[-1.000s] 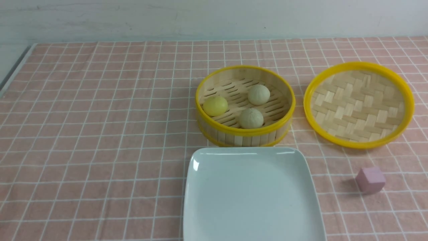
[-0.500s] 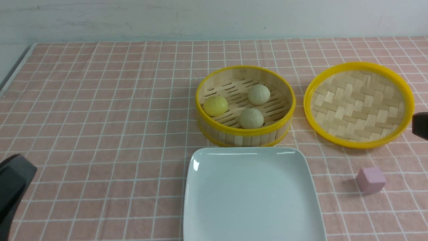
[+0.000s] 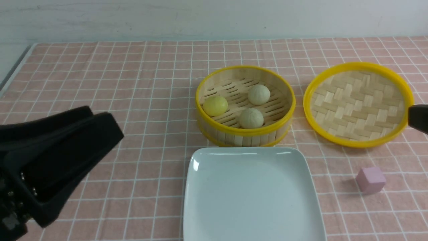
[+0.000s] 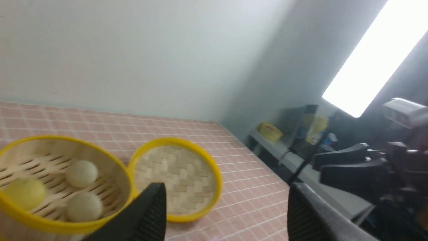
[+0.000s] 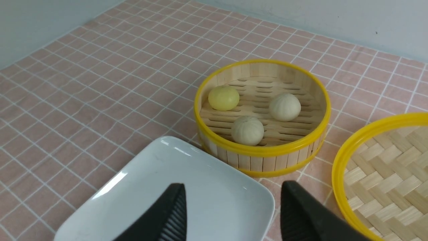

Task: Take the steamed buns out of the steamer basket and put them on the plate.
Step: Use the right arm to grab the steamed stuffed bun that is closest to it, then use the right arm to put the steamed stuffed bun into the plate

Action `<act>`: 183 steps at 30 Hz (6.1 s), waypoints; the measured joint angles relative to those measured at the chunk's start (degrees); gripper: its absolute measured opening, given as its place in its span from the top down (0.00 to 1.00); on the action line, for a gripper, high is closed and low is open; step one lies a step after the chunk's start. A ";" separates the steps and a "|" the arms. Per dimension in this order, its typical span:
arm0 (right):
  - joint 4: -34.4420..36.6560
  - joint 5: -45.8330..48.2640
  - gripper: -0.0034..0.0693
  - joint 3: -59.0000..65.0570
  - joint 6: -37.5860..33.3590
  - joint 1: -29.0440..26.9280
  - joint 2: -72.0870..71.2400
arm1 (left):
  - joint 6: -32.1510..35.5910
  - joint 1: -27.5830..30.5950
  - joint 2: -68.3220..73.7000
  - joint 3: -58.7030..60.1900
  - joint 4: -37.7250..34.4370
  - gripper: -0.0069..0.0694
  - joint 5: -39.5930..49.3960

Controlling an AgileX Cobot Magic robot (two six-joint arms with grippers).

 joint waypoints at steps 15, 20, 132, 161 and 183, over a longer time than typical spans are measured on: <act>0.00 0.17 0.42 0.00 -0.05 0.00 0.00 | 3.56 0.00 0.43 -0.06 -0.49 0.27 -2.47; 0.13 0.22 0.42 0.00 -0.05 0.00 0.24 | 3.56 0.00 0.43 -0.06 -0.49 0.27 -3.70; -23.13 0.54 0.93 -71.22 1.13 16.56 84.60 | 28.60 0.00 35.90 -11.93 8.94 0.27 -19.69; -33.12 25.92 0.93 -71.82 19.39 17.62 70.38 | 30.99 0.00 35.90 -11.93 4.65 0.27 -19.69; -35.30 18.47 0.93 -32.07 21.89 26.64 56.51 | 31.03 0.00 35.90 -11.93 4.35 0.27 -18.59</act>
